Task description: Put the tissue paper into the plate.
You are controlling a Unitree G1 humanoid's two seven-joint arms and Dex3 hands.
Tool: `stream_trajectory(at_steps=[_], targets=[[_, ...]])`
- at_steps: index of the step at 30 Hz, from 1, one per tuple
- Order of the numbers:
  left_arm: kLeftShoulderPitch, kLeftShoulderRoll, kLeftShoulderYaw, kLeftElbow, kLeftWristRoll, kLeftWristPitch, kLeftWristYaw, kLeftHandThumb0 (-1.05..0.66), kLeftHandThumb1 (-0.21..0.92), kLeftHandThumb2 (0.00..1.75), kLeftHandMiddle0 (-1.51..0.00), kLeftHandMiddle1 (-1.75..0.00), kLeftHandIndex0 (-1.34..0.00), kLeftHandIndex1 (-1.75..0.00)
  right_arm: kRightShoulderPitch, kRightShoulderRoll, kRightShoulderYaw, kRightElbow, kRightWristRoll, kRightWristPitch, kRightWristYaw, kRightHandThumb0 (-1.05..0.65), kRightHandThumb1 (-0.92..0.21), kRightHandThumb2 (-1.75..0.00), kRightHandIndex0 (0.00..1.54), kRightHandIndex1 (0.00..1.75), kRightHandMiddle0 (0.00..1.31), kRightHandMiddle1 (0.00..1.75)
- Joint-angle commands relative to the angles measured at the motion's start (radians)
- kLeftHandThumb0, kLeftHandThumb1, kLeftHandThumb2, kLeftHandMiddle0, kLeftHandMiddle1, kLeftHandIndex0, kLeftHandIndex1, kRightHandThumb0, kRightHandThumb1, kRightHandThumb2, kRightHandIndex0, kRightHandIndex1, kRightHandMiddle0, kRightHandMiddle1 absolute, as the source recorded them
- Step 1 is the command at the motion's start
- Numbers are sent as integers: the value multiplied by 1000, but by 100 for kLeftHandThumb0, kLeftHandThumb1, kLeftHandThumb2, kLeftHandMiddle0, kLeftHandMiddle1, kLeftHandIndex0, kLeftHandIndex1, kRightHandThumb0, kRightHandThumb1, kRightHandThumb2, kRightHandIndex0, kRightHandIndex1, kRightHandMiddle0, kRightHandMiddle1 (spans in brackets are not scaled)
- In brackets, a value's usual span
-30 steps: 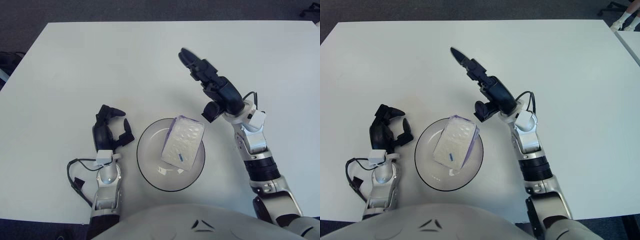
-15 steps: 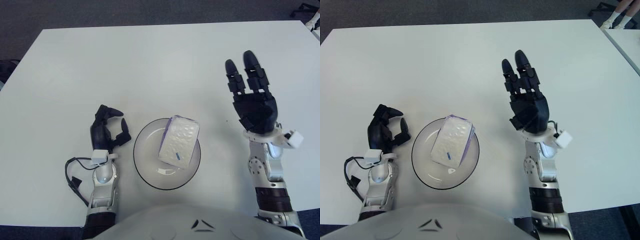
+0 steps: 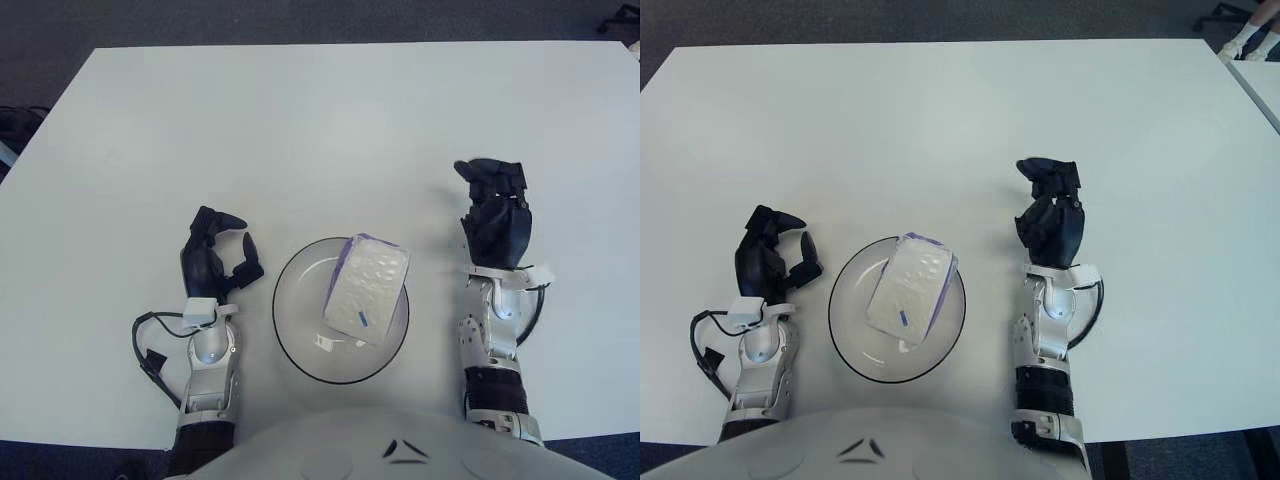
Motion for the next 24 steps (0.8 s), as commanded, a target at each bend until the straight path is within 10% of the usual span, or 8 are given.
stream_trajectory(at_steps=[1,8,15,19,24], targets=[[39,0,4,95,10,19,0,-47,35,129,-114,-175,-58,-175,-1,9,0,2,-29,-19,-27,-67,-87,-96,65,167,58,174],[35,0,6,98,12,19,2,-47,36,128,-113,-175,-58,-175,-5,66,16,104,-110,-121,-109,-58,-82,-108,87,173,73,175],[34,-1,6,99,14,18,4,-46,37,126,-111,-175,-57,-175,28,95,58,65,-87,-28,-181,-52,-77,-118,105,175,82,175],[35,-1,5,97,16,14,4,-46,38,125,-110,-175,-56,-175,56,105,78,46,-81,42,-227,-48,-44,-126,105,175,63,175],[37,-1,6,96,12,5,2,-46,38,125,-109,-175,-56,-175,82,104,102,33,-77,96,-267,-47,-37,-127,107,175,59,175]])
